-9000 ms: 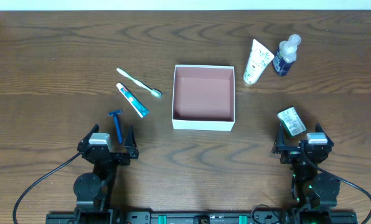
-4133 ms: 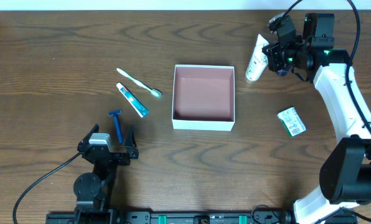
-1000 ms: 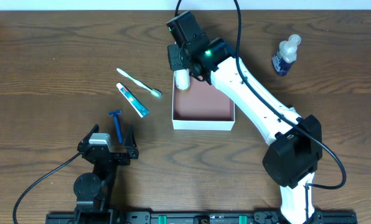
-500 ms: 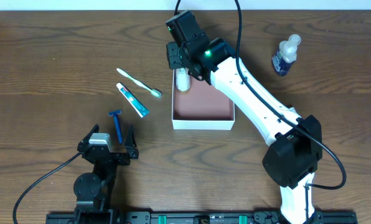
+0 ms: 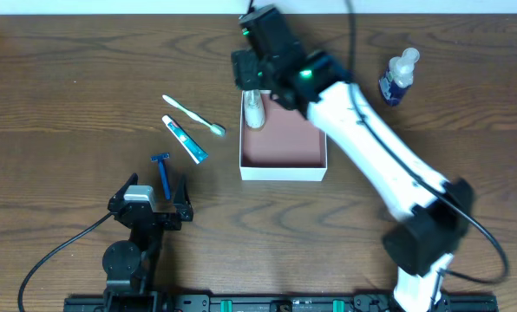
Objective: Pack container
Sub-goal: 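Release the tube upright in box, move right gripper to soap bottle, then grasp the blue foaming soap bottle with the right gripper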
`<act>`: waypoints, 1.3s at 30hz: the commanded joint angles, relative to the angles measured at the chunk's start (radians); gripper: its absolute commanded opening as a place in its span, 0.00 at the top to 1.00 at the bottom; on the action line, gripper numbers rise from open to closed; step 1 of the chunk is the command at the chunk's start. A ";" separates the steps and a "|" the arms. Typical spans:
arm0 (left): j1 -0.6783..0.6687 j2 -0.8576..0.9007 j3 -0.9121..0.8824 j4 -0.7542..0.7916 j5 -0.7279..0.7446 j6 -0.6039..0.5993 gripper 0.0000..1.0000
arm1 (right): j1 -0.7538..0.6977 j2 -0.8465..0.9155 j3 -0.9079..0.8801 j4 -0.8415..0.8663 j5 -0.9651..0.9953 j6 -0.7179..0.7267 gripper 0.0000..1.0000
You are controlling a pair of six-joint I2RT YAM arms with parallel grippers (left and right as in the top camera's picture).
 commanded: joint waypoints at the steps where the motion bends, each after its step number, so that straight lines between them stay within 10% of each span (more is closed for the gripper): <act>1: 0.003 0.000 -0.016 -0.035 0.021 0.013 0.02 | -0.094 -0.117 0.021 -0.032 0.012 -0.056 0.32; 19: 0.003 0.000 -0.016 -0.035 0.021 0.014 0.02 | -0.661 -0.037 0.021 -0.278 -0.037 0.023 0.13; 39: 0.003 0.000 -0.016 -0.035 0.021 0.014 0.02 | -0.709 0.176 0.021 -0.082 -0.171 0.018 0.13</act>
